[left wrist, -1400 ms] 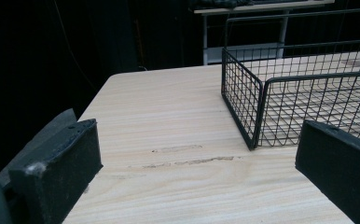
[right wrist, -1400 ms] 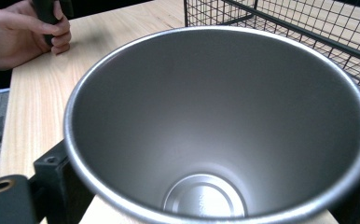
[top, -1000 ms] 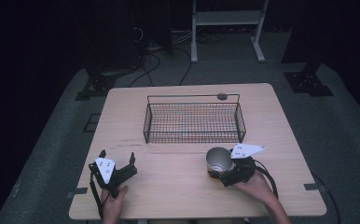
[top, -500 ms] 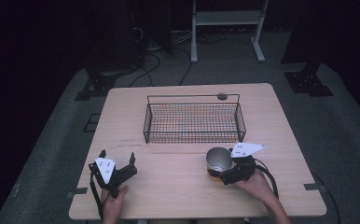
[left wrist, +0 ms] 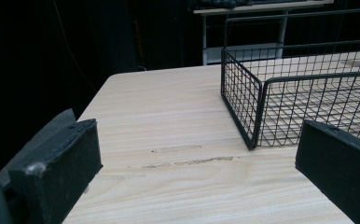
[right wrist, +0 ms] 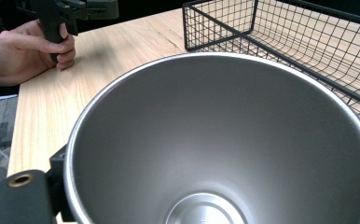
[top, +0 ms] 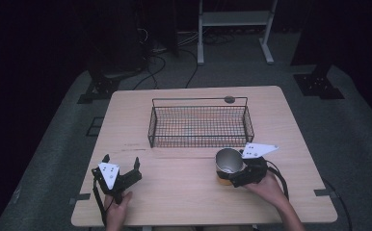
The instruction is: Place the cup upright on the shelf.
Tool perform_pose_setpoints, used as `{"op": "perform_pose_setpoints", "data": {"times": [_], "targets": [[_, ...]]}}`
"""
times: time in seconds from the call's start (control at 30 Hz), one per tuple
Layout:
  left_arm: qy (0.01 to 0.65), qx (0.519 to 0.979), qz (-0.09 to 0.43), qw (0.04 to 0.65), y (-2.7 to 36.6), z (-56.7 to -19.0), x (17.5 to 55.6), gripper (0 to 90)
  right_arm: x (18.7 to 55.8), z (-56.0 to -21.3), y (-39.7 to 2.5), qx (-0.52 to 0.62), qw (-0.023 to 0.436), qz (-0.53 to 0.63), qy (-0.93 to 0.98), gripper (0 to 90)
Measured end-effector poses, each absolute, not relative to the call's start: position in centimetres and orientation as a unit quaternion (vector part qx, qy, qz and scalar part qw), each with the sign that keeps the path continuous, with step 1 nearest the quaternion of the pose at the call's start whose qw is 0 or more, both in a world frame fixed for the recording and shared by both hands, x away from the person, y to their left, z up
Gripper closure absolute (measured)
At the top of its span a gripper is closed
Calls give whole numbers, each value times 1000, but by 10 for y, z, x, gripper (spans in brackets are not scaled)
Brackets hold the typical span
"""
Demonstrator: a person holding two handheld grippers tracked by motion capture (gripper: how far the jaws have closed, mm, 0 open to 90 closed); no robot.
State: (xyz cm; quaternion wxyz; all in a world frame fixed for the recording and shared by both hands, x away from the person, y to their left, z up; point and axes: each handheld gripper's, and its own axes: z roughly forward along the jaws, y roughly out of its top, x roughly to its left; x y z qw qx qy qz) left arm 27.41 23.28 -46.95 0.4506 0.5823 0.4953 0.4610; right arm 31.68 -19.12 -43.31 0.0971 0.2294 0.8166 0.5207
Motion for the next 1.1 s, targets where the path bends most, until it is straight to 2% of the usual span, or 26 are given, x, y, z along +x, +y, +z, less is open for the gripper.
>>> {"op": "perform_pose_setpoints", "data": {"times": [1.1], "targets": [[496,582,461,451,233,-470,274,0,349,-394,-187,226,82,537,809,123]]}}
